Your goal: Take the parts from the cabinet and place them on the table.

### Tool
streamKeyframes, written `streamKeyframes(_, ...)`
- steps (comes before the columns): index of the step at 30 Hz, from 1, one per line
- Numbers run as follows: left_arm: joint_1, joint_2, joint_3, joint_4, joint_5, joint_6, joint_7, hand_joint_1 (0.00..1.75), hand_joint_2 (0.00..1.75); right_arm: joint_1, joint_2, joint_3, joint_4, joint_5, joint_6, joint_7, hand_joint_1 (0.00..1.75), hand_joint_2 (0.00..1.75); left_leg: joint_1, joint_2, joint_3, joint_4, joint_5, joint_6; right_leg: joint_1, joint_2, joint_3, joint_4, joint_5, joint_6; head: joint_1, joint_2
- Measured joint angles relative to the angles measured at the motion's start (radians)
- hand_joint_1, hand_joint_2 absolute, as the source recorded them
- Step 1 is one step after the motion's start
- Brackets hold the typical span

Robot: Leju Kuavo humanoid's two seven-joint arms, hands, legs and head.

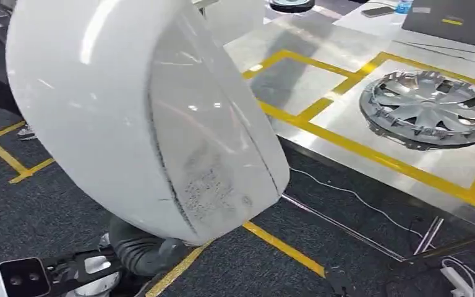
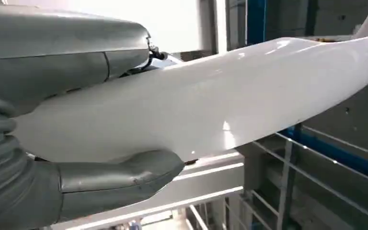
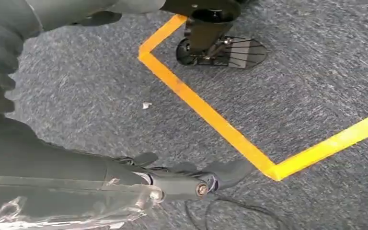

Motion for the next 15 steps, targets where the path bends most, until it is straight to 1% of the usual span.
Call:
streamKeyframes(1,0.000,0.001,0.000,0.000,0.000,0.002,0.000,1.75,1.75,0.002,0.000,0.000,0.000,0.000,0.000,0.000,0.00,1.75,0.000,0.000,-0.026,0.043,-0.006,0.000,0.000,0.012,0.000,0.000,0.000,0.000,0.000,0.000)
streamKeyframes(2,0.000,0.001,0.000,0.000,-0.002,0.004,0.000,1.75,1.75,0.004,0.000,0.000,0.000,0.001,0.000,0.001,0.00,1.75,0.000,0.000,-0.031,0.039,0.012,0.001,-0.001,0.024,0.001,0.000,0.000,0.000,0.000,0.000)
streamKeyframes(3,0.000,0.001,-0.001,0.000,-0.005,0.006,0.000,1.75,1.75,0.005,0.000,0.000,0.000,0.002,0.000,0.002,0.00,1.75,0.001,0.000,-0.016,0.001,0.048,0.002,-0.002,0.037,0.001,0.000,0.001,0.001,0.000,0.000)
streamKeyframes(4,-0.001,0.001,-0.003,0.000,-0.006,0.006,0.000,1.75,1.75,0.005,0.000,0.000,0.000,0.003,0.001,0.002,0.00,1.75,0.002,-0.003,0.020,-0.077,0.099,0.003,-0.004,0.052,0.002,0.000,0.002,0.004,0.000,0.000)
streamKeyframes(5,-0.001,0.001,-0.004,0.000,-0.008,0.007,0.000,1.75,1.75,0.005,0.000,0.001,0.000,0.004,0.001,0.002,0.00,1.75,0.004,-0.022,0.063,-0.163,0.142,0.004,-0.006,0.066,0.003,0.000,0.002,0.008,0.000,0.000)
streamKeyframes(6,-0.001,0.002,-0.004,0.000,-0.009,0.008,0.000,1.75,1.75,0.005,0.000,0.002,0.000,0.004,0.001,0.002,0.00,1.75,0.013,-0.079,0.094,-0.223,0.158,0.002,-0.006,0.075,-0.001,0.001,0.003,0.014,-0.001,0.000)
streamKeyframes(7,-0.001,0.001,-0.004,0.000,-0.010,0.008,0.000,1.75,1.75,0.002,0.000,0.003,0.000,0.005,0.001,0.003,0.00,1.75,0.018,-0.094,0.105,-0.263,0.147,0.008,0.000,0.087,-0.009,0.015,-0.001,0.021,-0.004,0.000)
streamKeyframes(8,-0.001,0.001,-0.005,0.000,-0.010,0.008,0.000,1.75,1.75,0.002,0.000,0.004,0.000,0.005,0.001,0.003,0.00,1.75,0.013,-0.086,0.103,-0.254,0.148,0.013,-0.004,0.094,-0.012,0.007,0.004,0.027,-0.002,0.000)
streamKeyframes(9,-0.001,0.001,-0.005,0.000,-0.011,0.008,0.000,1.75,1.75,0.007,0.000,0.005,0.000,0.006,0.001,0.003,0.00,1.75,0.009,-0.080,0.103,-0.252,0.148,0.023,-0.008,0.102,-0.012,0.000,0.008,0.035,-0.007,0.000)
streamKeyframes(10,-0.001,0.001,-0.005,0.000,-0.011,0.009,0.000,1.75,1.75,0.011,0.000,0.005,0.000,0.006,0.001,0.004,0.00,1.75,0.008,-0.071,0.104,-0.253,0.150,0.030,-0.010,0.111,-0.014,-0.005,0.010,0.043,-0.004,0.000)
streamKeyframes(11,-0.002,0.000,-0.007,0.000,-0.011,0.009,0.000,1.75,1.75,0.013,-0.001,0.005,0.000,0.006,0.001,0.005,0.00,1.75,0.016,-0.054,0.107,-0.262,0.156,0.041,-0.010,0.106,-0.019,0.000,0.008,0.047,-0.007,0.000)
streamKeyframes(12,-0.002,0.000,-0.010,0.000,-0.011,0.009,0.000,1.75,1.75,0.014,-0.001,0.006,0.000,0.006,0.001,0.005,0.00,1.75,0.014,-0.046,0.109,-0.262,0.155,0.046,-0.002,0.052,-0.029,0.024,-0.009,0.048,0.002,0.000)
streamKeyframes(13,-0.003,0.000,-0.012,0.000,-0.011,0.009,0.000,1.75,1.75,0.011,-0.001,0.007,0.000,0.006,0.001,0.005,0.00,1.75,0.012,-0.034,0.109,-0.262,0.153,0.052,-0.002,0.017,-0.057,0.080,-0.043,0.051,0.008,0.000)
streamKeyframes(14,-0.003,0.000,-0.012,0.000,-0.011,0.009,0.000,1.75,1.75,0.007,-0.001,0.008,0.000,0.006,0.001,0.005,0.00,1.75,0.009,-0.021,0.110,-0.262,0.152,0.054,-0.003,-0.003,-0.095,0.159,-0.083,0.054,0.008,0.000)
streamKeyframes(15,-0.003,0.001,-0.013,0.000,-0.011,0.010,0.000,1.75,1.75,0.006,-0.001,0.008,0.000,0.006,0.001,0.005,0.00,1.75,0.006,-0.007,0.109,-0.262,0.151,0.055,-0.003,-0.013,-0.136,0.246,-0.119,0.055,0.007,0.000)
